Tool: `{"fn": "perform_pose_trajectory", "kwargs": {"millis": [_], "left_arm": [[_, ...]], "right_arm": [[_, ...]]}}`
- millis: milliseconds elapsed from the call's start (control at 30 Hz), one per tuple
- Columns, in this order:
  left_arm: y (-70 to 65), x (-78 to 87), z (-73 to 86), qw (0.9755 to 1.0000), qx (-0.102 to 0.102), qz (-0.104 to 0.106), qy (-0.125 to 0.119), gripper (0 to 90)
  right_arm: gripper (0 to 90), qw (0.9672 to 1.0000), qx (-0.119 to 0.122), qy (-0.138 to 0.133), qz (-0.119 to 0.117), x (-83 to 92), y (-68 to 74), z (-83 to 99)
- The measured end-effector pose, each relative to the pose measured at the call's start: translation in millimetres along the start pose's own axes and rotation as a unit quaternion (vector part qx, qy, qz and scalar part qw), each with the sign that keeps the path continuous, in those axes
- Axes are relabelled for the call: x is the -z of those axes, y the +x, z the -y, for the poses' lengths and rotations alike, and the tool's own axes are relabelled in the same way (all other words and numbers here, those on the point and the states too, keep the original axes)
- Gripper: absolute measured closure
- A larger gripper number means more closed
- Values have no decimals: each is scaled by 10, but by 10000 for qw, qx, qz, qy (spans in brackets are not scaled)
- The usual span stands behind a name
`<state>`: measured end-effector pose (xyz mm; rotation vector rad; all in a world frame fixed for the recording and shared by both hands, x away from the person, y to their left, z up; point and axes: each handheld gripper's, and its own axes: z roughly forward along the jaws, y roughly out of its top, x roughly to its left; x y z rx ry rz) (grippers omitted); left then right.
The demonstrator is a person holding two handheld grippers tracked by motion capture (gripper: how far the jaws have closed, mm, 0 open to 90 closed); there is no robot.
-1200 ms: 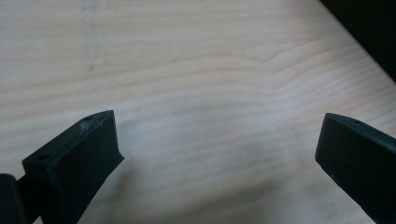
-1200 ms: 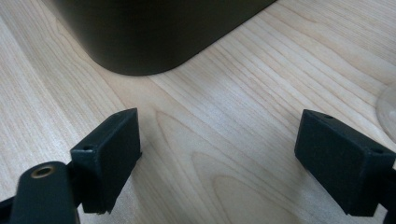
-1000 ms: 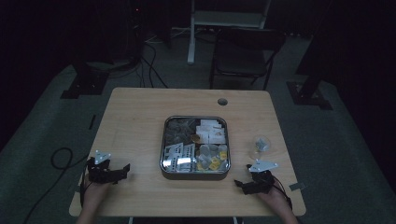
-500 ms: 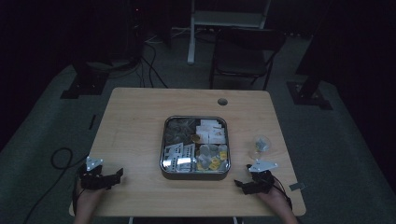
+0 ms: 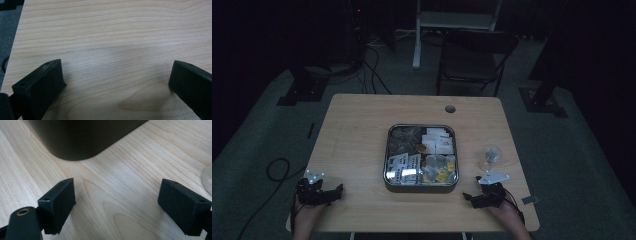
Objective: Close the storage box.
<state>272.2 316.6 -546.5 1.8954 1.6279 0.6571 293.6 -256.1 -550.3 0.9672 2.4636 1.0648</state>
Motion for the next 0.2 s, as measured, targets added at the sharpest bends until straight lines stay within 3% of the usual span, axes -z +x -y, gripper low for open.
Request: {"fn": "perform_pose_trajectory", "kwargs": {"millis": [200], "left_arm": [[1, -2, 0, 10000, 16, -10, -9, 5]], "right_arm": [[139, 10000, 0, 0, 0, 0, 0, 0]]}}
